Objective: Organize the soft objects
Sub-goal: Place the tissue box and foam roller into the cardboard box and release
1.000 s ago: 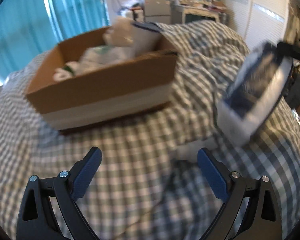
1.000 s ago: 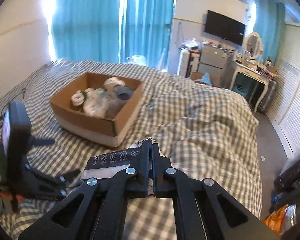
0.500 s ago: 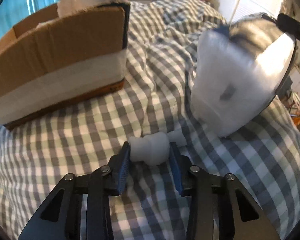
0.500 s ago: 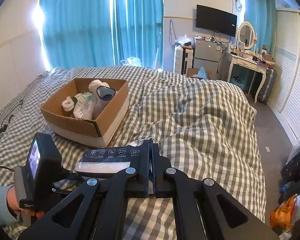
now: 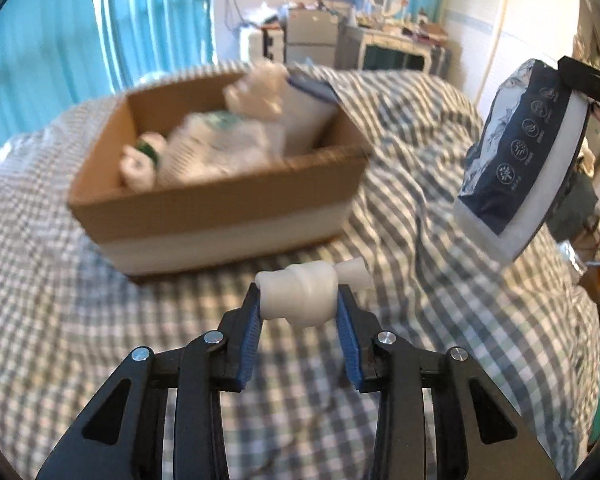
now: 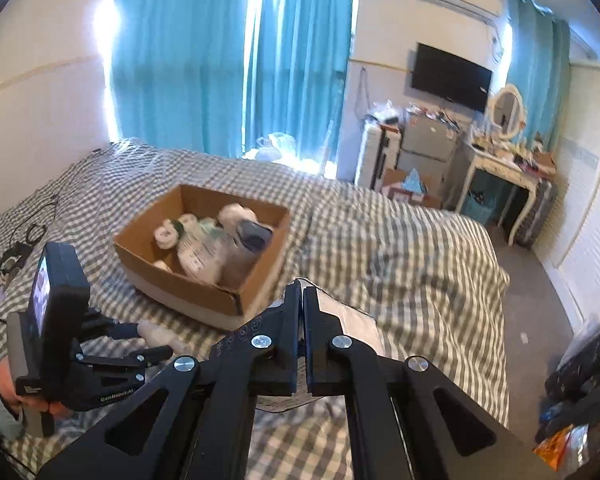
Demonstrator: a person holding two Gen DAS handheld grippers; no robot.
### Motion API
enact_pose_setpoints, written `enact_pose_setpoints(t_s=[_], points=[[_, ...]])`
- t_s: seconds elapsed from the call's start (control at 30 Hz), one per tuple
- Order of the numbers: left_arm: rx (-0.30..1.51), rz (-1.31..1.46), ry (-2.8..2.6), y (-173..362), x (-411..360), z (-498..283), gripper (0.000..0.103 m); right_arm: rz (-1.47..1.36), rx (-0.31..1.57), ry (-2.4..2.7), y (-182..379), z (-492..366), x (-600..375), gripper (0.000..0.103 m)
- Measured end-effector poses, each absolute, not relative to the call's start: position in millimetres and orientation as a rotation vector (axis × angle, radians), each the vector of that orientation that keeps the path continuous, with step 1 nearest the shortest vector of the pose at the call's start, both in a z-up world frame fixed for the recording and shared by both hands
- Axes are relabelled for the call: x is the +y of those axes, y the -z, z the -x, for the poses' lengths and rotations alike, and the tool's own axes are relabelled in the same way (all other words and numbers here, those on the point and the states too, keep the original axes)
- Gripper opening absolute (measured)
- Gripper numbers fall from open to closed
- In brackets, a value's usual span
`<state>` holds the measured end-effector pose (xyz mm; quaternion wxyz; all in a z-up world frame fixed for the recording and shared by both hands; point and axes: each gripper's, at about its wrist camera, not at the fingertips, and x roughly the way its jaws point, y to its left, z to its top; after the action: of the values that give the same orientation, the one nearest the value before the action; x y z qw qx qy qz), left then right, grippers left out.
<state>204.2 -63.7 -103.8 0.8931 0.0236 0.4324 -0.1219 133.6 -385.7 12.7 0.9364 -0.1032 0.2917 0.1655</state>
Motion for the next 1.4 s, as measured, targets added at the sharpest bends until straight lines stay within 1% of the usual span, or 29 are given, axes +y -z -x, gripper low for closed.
enact_pose_setpoints(t_s=[0.17, 0.3, 0.43, 0.53, 0.7, 0.8, 0.87, 0.93, 1.1, 1.37, 1.4], points=[[0.796, -0.046, 0.217, 60, -35, -213, 0.035, 0.257, 0.561, -0.385, -41, -142, -356, 0.001], [0.739, -0.044, 0.176, 39, -17, -231, 0.035, 0.275, 0.509, -0.424, -70, -159, -323, 0.001], [0.718, -0.032, 0.138, 32, 3, -251, 0.035, 0.298, 0.476, -0.458, -87, -185, -287, 0.001], [0.714, -0.036, 0.117, 33, 10, -265, 0.035, 0.302, 0.469, -0.467, -89, -212, -258, 0.001], [0.725, -0.026, 0.08, 39, 27, -288, 0.035, 0.301, 0.475, -0.466, -71, -263, -216, 0.001], [0.736, -0.014, 0.066, 43, 37, -297, 0.035, 0.293, 0.498, -0.472, -44, -281, -198, 0.002], [0.742, -0.016, 0.06, 46, 41, -301, 0.035, 0.29, 0.55, -0.496, -15, -285, -192, 0.002], [0.751, -0.021, 0.059, 51, 44, -304, 0.035, 0.325, 0.569, -0.49, 10, -277, -189, 0.002], [0.776, -0.009, 0.066, 59, 39, -311, 0.035, 0.318, 0.648, -0.537, 51, -247, -207, 0.002], [0.789, -0.042, 0.068, 64, 23, -315, 0.036, 0.268, 0.753, -0.538, 79, -250, -229, 0.002], [0.794, -0.04, 0.07, 65, 22, -316, 0.038, 0.261, 0.757, -0.536, 82, -250, -229, 0.002]])
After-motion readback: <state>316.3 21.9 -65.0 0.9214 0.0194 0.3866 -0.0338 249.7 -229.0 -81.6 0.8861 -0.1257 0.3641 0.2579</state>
